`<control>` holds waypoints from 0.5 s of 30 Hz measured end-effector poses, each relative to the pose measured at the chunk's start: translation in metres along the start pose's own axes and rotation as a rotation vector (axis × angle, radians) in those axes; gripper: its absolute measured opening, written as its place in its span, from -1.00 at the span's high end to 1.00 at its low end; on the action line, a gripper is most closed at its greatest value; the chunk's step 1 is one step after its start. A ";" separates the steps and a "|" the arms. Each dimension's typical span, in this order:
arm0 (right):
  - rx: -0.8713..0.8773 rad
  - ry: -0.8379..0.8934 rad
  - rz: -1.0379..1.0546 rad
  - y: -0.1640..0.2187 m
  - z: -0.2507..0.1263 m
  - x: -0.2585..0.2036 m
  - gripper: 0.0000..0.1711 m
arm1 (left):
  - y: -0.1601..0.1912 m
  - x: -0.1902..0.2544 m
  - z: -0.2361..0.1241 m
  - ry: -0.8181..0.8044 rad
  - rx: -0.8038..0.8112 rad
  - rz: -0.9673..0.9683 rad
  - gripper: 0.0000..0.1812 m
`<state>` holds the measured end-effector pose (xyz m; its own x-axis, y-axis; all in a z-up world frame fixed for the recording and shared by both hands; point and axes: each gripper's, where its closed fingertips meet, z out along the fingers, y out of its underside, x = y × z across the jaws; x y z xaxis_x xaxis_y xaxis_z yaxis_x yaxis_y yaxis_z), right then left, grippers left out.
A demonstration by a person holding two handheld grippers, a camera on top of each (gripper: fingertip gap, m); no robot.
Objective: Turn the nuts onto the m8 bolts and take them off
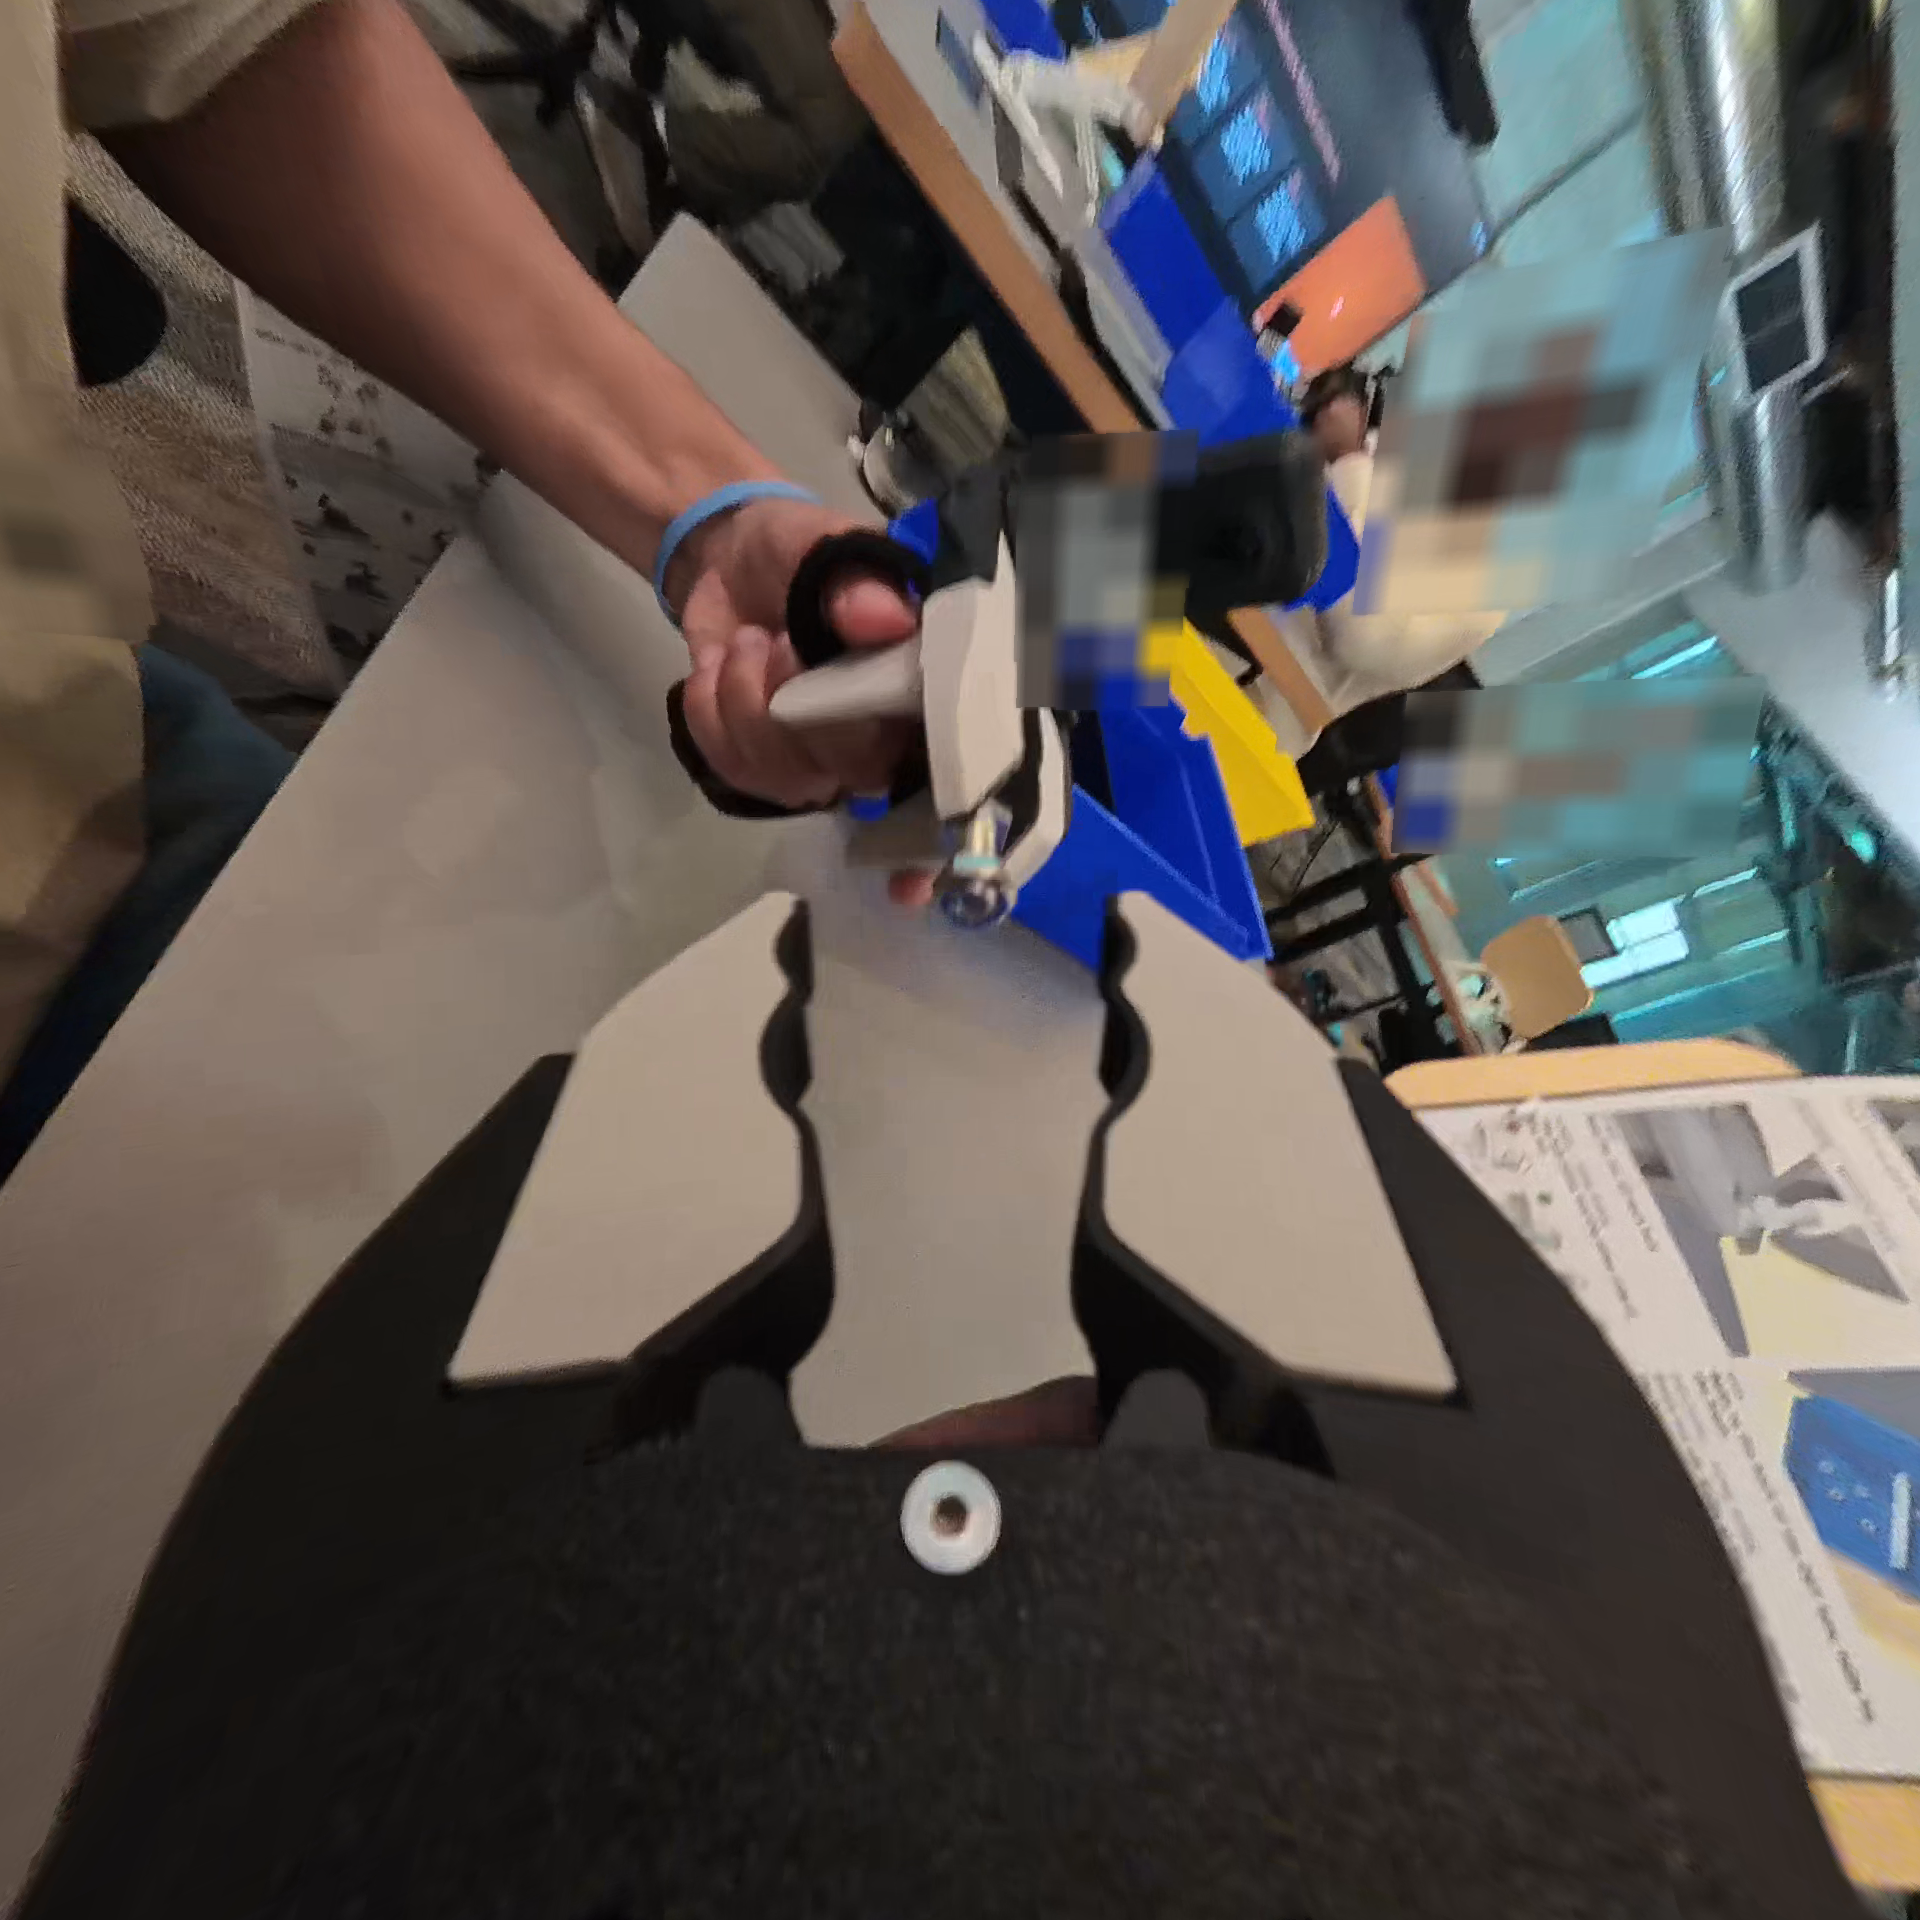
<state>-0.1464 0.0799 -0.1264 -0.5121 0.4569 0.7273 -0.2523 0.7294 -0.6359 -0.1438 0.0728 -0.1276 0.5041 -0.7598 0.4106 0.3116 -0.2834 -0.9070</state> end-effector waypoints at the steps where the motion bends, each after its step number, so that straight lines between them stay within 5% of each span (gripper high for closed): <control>1: -0.009 -0.001 0.001 0.004 0.001 0.000 0.33 | -0.001 0.001 -0.001 0.010 0.003 -0.006 0.85; 8: -0.040 0.065 -0.242 0.002 0.011 -0.005 0.46 | 0.003 0.004 0.003 0.034 -0.014 -0.020 0.85; 11: -0.007 0.090 -0.279 -0.004 0.009 -0.003 0.77 | 0.006 0.004 0.007 0.030 -0.036 -0.018 0.85; 15: -0.007 0.036 -0.062 -0.004 0.010 0.002 0.83 | 0.002 0.001 0.003 -0.005 -0.021 0.007 0.85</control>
<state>-0.1547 0.0726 -0.1248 -0.4660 0.4285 0.7741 -0.2766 0.7605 -0.5874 -0.1397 0.0731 -0.1287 0.5104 -0.7589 0.4044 0.2913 -0.2899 -0.9116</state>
